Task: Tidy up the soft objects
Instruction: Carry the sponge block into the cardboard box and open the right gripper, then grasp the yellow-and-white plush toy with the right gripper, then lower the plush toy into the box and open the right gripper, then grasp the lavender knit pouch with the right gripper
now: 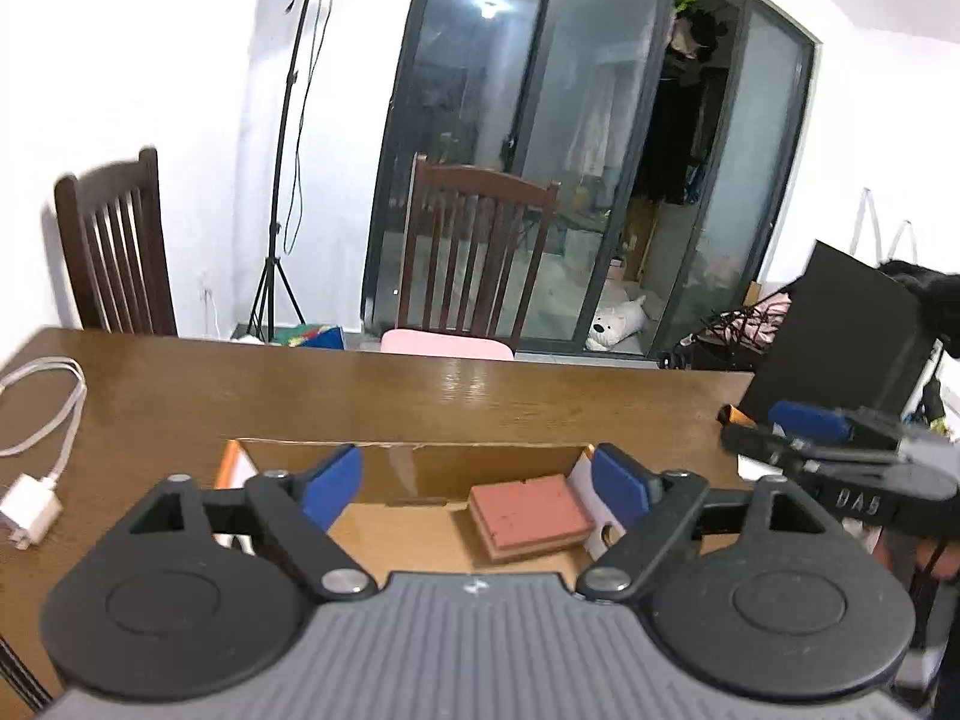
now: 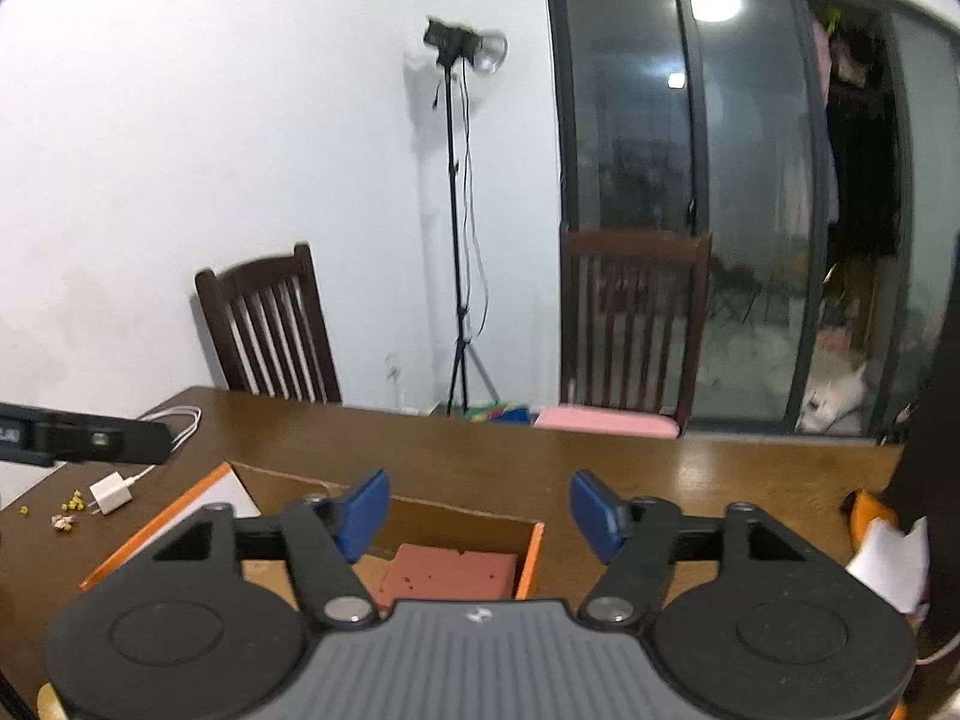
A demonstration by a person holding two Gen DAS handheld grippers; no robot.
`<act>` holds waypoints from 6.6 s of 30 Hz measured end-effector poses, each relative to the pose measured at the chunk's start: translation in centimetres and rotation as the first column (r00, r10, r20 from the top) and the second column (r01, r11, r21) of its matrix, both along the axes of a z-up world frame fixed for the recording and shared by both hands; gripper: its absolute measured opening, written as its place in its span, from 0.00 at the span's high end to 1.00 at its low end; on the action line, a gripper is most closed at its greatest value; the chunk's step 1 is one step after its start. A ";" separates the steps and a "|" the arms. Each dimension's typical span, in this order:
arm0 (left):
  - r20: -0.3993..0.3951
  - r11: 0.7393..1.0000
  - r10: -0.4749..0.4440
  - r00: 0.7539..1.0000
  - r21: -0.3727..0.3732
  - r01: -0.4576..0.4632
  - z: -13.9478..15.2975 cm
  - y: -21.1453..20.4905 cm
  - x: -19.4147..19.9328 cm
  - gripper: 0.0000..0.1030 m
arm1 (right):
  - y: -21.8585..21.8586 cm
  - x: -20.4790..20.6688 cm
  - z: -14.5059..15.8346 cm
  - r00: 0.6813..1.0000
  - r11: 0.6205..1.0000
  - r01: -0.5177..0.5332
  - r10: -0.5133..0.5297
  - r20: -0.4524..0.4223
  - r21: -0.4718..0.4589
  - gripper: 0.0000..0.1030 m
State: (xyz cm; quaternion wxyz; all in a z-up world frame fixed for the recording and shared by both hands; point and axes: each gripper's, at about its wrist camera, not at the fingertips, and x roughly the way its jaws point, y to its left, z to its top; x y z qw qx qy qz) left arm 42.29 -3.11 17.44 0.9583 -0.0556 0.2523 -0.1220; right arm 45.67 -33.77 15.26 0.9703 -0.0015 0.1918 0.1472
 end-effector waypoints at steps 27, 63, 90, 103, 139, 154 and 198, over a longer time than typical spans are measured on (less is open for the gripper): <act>0.109 0.977 0.167 0.980 0.118 -0.179 -14.5 4.2 -27.3 0.00 | 5.6 -29.3 -13.7 0.991 0.989 -0.127 0.125 0.039 0.077 0.05; -0.080 0.966 0.015 0.997 -0.258 -0.035 -19.5 11.0 -14.5 0.47 | 18.2 -10.1 -13.6 0.957 0.965 -0.238 0.253 -0.145 0.112 0.54; 0.071 0.985 -0.100 0.992 -0.135 0.109 -12.4 3.1 -24.5 0.50 | 6.6 -23.3 -10.5 0.977 0.926 -0.204 0.215 0.001 0.316 0.56; 0.088 0.986 -0.132 0.987 -0.093 0.140 -8.8 5.3 -9.8 0.51 | 8.6 -9.7 -6.5 0.966 0.937 -0.250 0.260 -0.006 0.245 0.57; -0.221 0.987 -0.033 0.975 0.147 0.067 -14.1 6.1 8.0 0.42 | 17.1 14.8 -15.0 0.803 0.950 -0.253 0.311 -0.508 0.180 0.44; 0.128 0.996 0.029 0.991 0.083 -0.040 -0.8 7.5 -6.1 0.22 | 7.7 -0.1 0.4 0.967 0.982 -0.185 0.187 -0.173 0.027 0.33; -0.119 0.980 -0.060 0.991 -0.198 0.035 -17.3 7.1 -21.5 0.89 | 10.4 -24.1 -15.9 0.946 0.960 -0.240 0.264 -0.189 0.143 0.20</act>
